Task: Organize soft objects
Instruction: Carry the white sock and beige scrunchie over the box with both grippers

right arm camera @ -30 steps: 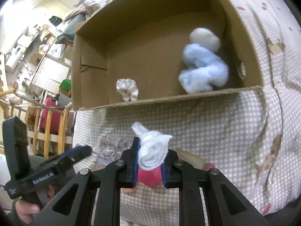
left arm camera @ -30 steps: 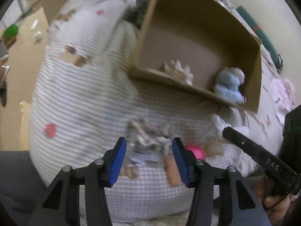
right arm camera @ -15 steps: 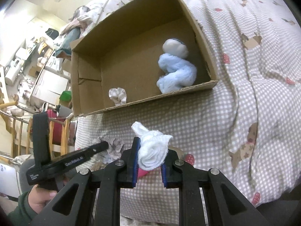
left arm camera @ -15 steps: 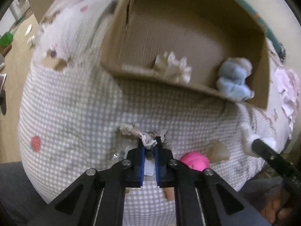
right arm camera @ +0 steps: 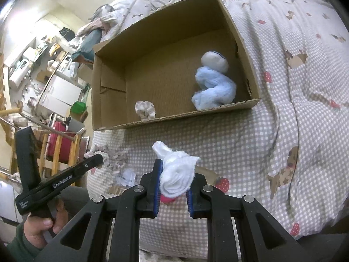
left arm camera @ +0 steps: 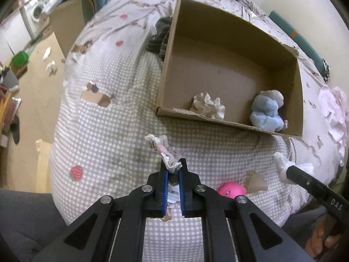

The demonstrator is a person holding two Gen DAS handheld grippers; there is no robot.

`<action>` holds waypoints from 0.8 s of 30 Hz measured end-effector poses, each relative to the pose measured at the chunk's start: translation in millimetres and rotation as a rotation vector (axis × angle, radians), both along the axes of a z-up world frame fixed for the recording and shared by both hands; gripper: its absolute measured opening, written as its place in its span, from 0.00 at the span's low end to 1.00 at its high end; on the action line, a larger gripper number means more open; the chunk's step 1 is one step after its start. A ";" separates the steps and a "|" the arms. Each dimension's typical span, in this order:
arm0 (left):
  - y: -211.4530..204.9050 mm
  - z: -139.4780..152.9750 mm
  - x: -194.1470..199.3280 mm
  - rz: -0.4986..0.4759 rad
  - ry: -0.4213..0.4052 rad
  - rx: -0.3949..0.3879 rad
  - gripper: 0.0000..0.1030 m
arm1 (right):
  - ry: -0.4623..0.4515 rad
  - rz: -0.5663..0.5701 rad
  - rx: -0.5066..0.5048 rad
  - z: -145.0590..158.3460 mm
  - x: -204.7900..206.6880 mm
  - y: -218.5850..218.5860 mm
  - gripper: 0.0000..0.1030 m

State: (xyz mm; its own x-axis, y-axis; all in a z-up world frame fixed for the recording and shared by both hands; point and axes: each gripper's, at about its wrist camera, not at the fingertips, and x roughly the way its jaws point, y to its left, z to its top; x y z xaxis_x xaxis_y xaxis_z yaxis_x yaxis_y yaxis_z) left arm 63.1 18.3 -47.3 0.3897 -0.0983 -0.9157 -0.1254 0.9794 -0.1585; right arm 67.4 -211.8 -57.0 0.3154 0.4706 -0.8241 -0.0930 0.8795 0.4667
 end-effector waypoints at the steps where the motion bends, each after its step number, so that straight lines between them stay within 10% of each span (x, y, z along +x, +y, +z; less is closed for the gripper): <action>1: -0.7 0.8 -1.5 -0.003 -0.007 0.008 0.08 | -0.003 0.002 -0.007 0.3 -0.5 0.8 0.20; 16: 0.5 7.7 -7.4 0.012 -0.041 0.107 0.08 | -0.042 0.008 -0.005 7.7 -4.7 0.9 0.20; 24: 4.8 74.2 -4.8 0.017 -0.182 0.086 0.08 | -0.168 -0.043 0.063 58.4 -7.3 -21.4 0.20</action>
State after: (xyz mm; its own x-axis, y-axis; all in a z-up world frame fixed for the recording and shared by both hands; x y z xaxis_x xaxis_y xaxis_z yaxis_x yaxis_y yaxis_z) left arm 58.3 23.1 26.8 0.5503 -0.0147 -0.8349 -0.1194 0.9882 -0.0961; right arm 60.1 -233.3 1.4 0.4673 0.5025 -0.7274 -0.1369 0.8540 0.5020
